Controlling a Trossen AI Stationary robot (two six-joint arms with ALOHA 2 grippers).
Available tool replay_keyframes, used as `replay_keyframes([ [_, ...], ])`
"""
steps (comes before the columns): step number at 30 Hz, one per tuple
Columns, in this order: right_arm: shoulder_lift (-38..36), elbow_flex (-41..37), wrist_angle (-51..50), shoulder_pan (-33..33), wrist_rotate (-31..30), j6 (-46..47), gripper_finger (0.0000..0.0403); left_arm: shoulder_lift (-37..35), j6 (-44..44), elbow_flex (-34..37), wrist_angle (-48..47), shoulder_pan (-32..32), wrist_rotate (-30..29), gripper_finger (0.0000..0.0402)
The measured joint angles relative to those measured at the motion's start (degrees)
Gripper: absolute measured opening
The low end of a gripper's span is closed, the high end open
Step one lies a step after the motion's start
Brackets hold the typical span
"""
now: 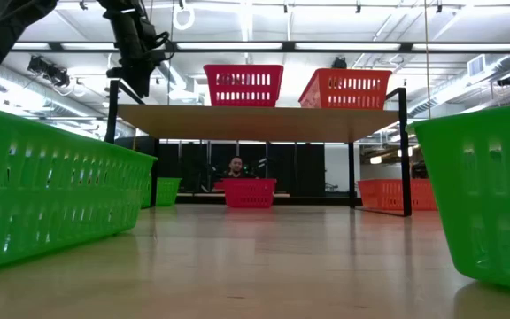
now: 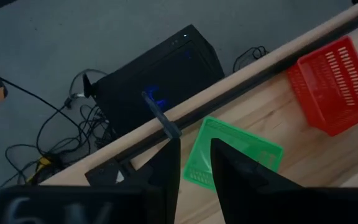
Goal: Stack baskets on shelf by color
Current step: Put the top green bin into the shelf
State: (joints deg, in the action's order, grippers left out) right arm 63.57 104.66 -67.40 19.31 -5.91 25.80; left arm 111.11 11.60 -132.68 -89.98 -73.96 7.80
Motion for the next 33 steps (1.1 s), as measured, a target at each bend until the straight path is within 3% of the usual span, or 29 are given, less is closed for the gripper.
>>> replay_keyframes([
  [5,-0.07,0.0,-0.02,0.07,0.04,0.03,0.019,0.64,-6.06,0.0,0.1,0.79,-2.94,0.0107],
  [14,-0.15,0.0,0.0,0.05,0.33,2.41,0.019,2.34,-12.47,0.0,4.22,3.98,-3.08,0.0123],
  [22,-0.46,0.0,0.0,0.04,4.81,4.74,0.019,5.57,-6.62,0.0,0.86,6.28,-7.52,0.0123],
  [33,-0.57,0.0,-0.59,0.04,5.84,5.72,0.019,8.78,-3.58,0.0,-0.03,5.45,-3.67,0.0131],
])
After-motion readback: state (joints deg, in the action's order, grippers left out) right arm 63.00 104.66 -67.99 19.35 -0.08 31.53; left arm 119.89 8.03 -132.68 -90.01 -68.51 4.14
